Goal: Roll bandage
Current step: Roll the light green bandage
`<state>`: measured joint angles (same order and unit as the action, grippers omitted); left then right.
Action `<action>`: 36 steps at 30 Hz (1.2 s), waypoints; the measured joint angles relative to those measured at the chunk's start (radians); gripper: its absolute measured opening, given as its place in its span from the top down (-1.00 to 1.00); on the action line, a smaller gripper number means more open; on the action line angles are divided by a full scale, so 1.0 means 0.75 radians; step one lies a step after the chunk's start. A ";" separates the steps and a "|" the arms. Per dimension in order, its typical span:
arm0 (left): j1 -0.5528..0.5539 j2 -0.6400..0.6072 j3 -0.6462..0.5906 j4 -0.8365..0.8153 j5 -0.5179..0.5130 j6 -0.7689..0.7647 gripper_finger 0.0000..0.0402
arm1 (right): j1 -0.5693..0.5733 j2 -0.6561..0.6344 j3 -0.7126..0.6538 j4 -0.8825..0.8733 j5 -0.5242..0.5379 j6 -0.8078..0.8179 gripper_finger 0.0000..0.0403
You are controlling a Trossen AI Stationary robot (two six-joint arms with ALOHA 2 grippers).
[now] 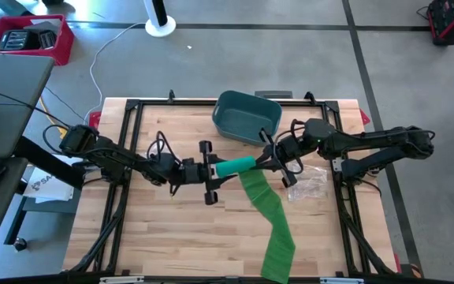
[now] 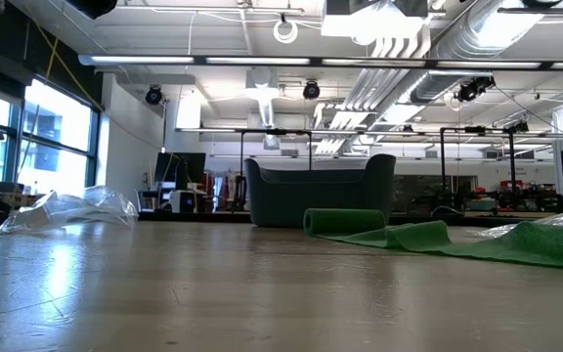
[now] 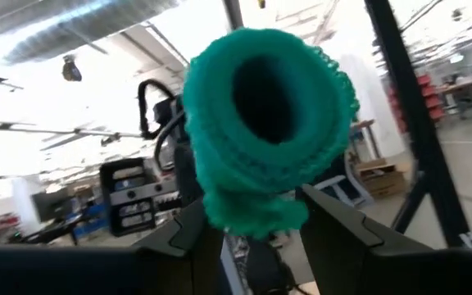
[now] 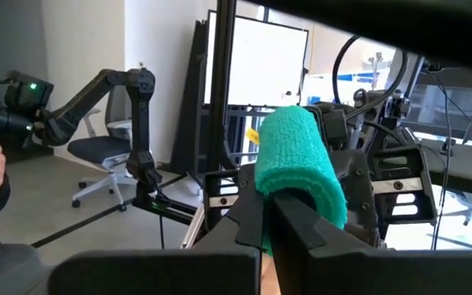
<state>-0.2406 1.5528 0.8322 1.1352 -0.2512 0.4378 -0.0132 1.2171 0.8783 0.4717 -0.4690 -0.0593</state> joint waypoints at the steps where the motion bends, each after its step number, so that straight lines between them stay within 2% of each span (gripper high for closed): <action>1: 0.000 0.000 0.000 0.007 -0.021 0.000 0.27 | 0.000 0.000 0.000 -0.003 0.000 0.000 1.00; 6: 0.004 0.000 0.000 0.013 -0.036 0.000 0.37 | 0.000 0.000 0.000 -0.018 -0.001 0.000 1.00; 15: 0.008 0.000 0.000 -0.021 -0.048 0.012 0.82 | 0.000 0.000 0.000 -0.021 -0.005 -0.001 1.00; 19: 0.008 0.000 0.000 -0.041 -0.062 0.014 0.95 | 0.000 0.000 0.000 -0.021 -0.005 -0.001 1.00; 31: 0.011 -0.001 0.000 -0.064 -0.067 0.015 0.99 | -0.001 0.000 0.000 0.022 -0.003 -0.011 1.00; 36: 0.012 -0.001 0.000 -0.090 -0.123 0.014 0.99 | -0.001 0.000 0.000 0.031 0.001 -0.011 1.00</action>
<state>-0.2317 1.5524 0.8322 1.0680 -0.3433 0.4486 -0.0135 1.2171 0.8783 0.4949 -0.4681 -0.0677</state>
